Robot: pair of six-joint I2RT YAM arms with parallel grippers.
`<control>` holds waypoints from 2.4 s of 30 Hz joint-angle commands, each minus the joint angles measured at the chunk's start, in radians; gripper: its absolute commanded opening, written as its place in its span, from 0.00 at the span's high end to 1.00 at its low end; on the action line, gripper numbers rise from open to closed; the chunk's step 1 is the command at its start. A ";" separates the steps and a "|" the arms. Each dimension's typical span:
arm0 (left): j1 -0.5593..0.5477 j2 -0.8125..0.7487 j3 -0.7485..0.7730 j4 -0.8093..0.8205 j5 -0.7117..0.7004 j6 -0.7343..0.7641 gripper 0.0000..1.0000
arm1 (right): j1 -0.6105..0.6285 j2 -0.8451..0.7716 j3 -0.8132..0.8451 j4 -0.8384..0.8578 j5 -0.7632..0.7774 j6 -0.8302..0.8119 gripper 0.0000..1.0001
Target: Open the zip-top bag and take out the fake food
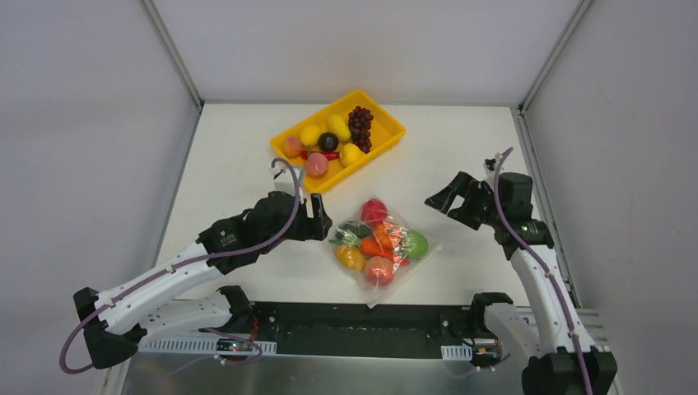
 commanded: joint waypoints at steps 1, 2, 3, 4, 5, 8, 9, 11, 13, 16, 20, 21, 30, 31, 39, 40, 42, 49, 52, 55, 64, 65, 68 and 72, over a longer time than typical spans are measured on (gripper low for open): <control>-0.001 -0.039 -0.194 0.147 0.121 -0.345 0.27 | 0.027 0.186 0.050 0.129 -0.162 0.005 0.00; -0.002 -0.034 -0.227 0.188 0.153 -0.367 0.28 | 0.043 0.235 0.058 0.141 -0.168 0.003 0.01; -0.002 -0.020 -0.247 0.217 0.178 -0.383 0.29 | 0.072 0.286 0.065 0.151 -0.164 0.001 0.02; -0.002 0.001 -0.262 0.233 0.197 -0.395 0.30 | 0.090 0.347 0.069 0.166 -0.154 0.000 0.03; -0.002 0.027 -0.270 0.252 0.219 -0.404 0.30 | 0.110 0.385 0.071 0.186 -0.136 0.000 0.04; -0.002 0.116 -0.303 0.349 0.254 -0.435 0.31 | 0.149 0.494 0.067 0.222 -0.127 -0.007 0.08; -0.003 0.144 -0.315 0.380 0.255 -0.453 0.31 | 0.160 0.521 0.060 0.235 -0.129 -0.005 0.10; -0.002 0.204 -0.320 0.432 0.251 -0.465 0.32 | 0.180 0.555 0.035 0.263 -0.133 0.012 0.17; 0.000 0.274 -0.284 0.440 0.232 -0.440 0.33 | 0.201 0.550 -0.010 0.287 -0.130 0.041 0.22; 0.020 0.398 -0.153 0.374 0.209 -0.342 0.36 | 0.256 0.458 -0.108 0.345 -0.091 0.125 0.27; 0.098 0.581 0.015 0.341 0.266 -0.255 0.44 | 0.341 0.329 -0.230 0.390 -0.001 0.253 0.37; 0.113 0.629 0.065 0.328 0.288 -0.227 0.45 | 0.369 0.298 -0.252 0.397 0.028 0.283 0.38; 0.139 1.033 0.648 0.118 0.447 0.104 0.47 | 0.641 -0.053 -0.483 0.550 0.336 0.675 0.45; 0.140 1.054 0.680 0.118 0.461 0.127 0.47 | 0.667 -0.079 -0.502 0.566 0.356 0.697 0.45; 0.148 0.765 0.501 0.219 0.335 0.106 0.37 | 0.801 0.009 -0.468 0.529 0.438 0.725 0.39; 0.150 0.697 0.441 0.218 0.294 0.077 0.35 | 0.811 0.026 -0.466 0.536 0.455 0.729 0.39; 0.151 0.564 0.330 0.201 0.230 0.015 0.34 | 0.832 0.055 -0.469 0.552 0.475 0.743 0.38; 0.137 0.199 -0.092 0.225 0.270 -0.232 0.33 | 0.917 0.105 -0.477 0.610 0.501 0.785 0.37; 0.116 0.110 -0.279 0.337 0.339 -0.338 0.34 | 0.943 0.108 -0.487 0.655 0.541 0.799 0.38; 0.087 0.062 -0.439 0.465 0.415 -0.451 0.34 | 0.944 0.135 -0.477 0.697 0.563 0.794 0.40; -0.019 0.102 -0.618 0.788 0.444 -0.605 0.38 | 0.944 0.218 -0.387 0.718 0.661 0.747 0.40; -0.023 0.113 -0.630 0.826 0.439 -0.613 0.38 | 0.944 0.224 -0.383 0.717 0.665 0.742 0.40; -0.023 0.153 -0.653 0.887 0.389 -0.620 0.41 | 0.944 0.232 -0.383 0.725 0.671 0.746 0.40; -0.023 0.212 -0.636 0.897 0.318 -0.592 0.51 | 0.945 0.214 -0.410 0.751 0.647 0.768 0.41</control>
